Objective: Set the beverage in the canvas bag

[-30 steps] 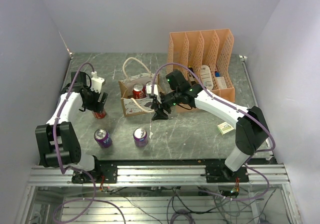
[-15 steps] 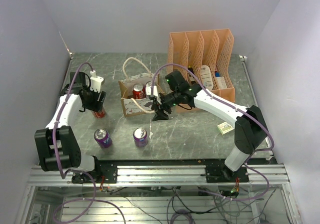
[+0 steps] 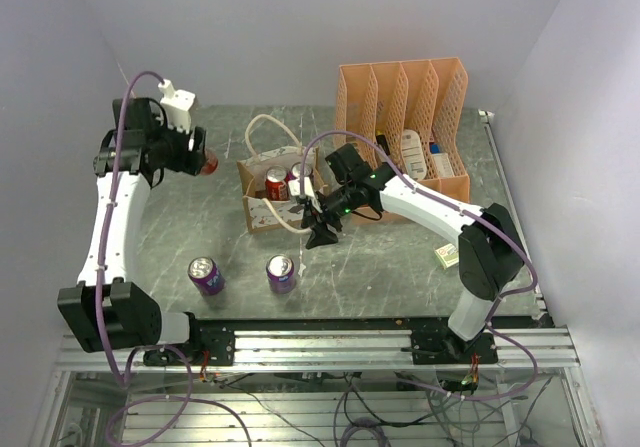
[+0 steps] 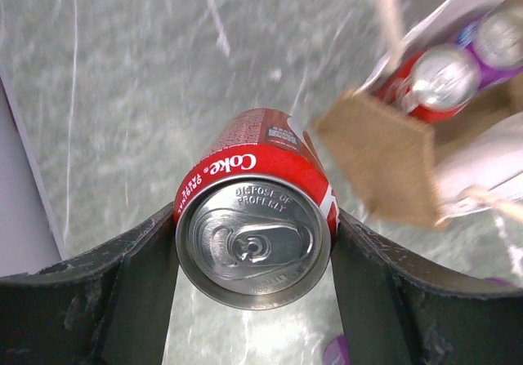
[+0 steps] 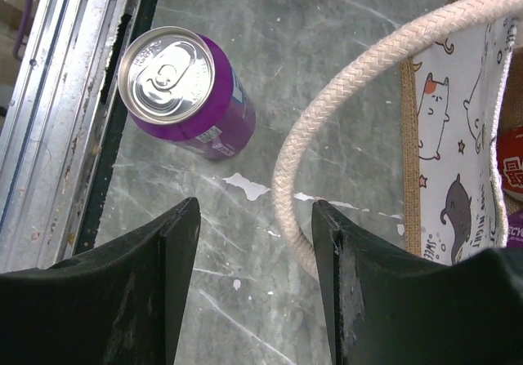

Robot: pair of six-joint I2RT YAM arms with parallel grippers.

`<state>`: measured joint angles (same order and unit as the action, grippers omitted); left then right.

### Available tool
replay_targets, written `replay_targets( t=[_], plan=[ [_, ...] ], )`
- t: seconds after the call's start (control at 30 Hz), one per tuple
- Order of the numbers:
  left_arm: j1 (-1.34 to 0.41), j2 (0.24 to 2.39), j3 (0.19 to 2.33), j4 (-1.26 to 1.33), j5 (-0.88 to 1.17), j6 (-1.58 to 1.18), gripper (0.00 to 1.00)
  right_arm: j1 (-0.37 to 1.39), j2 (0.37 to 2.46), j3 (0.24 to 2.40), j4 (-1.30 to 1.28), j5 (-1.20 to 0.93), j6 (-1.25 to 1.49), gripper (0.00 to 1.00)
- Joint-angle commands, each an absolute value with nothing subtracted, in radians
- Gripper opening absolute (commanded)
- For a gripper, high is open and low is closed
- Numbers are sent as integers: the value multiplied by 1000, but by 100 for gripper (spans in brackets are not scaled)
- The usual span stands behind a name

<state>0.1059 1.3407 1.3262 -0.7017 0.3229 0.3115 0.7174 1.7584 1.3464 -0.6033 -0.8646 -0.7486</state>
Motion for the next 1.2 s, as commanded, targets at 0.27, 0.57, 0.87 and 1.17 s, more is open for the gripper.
replay_targets(
  t=[0.27, 0.57, 0.87, 1.17],
  plan=[
    [-168, 1398, 1582, -598, 526, 152, 7, 706, 1755, 1305, -524, -949, -678, 55],
    [-272, 1524, 1606, -601, 551, 158, 7, 678, 1728, 1278, -521, -972, -712, 53],
    [-344, 1548, 1569, -623, 520, 197, 7, 675, 1721, 1275, -534, -985, -731, 52],
    [-372, 1549, 1518, -651, 472, 257, 7, 676, 1723, 1273, -540, -997, -742, 53]
  ],
)
